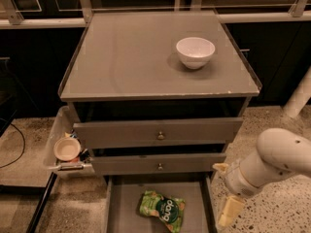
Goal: Pick green rice chip bag from bottom drawer and place on counter
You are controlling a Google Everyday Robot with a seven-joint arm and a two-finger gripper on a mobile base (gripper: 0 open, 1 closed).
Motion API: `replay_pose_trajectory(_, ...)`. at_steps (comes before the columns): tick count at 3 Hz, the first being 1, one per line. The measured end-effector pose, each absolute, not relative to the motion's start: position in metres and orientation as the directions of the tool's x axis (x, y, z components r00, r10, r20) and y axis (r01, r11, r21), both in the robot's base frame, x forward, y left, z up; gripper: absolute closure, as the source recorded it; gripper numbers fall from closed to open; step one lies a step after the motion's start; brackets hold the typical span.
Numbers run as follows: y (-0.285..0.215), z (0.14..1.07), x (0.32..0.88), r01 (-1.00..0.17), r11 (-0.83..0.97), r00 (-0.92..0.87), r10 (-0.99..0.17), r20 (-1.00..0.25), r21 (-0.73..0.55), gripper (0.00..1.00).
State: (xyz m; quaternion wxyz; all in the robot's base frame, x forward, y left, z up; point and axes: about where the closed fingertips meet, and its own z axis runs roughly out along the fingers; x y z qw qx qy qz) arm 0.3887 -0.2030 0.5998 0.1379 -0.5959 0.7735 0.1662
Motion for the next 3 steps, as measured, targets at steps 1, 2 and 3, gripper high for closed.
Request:
replay_pose_trajectory(1,-0.203,0.558,0.387,-0.962,0.235,-0.271,-0.882,-0.386,0.138,0.00)
replay_pose_trajectory(2,-0.202,0.554,0.387,-0.961,0.234,-0.273,-0.882,-0.384,0.144,0.00)
replay_pose_trajectory(3,-0.198,0.536,0.386,-0.959,0.232,-0.278,-0.876,-0.395,0.160,0.00)
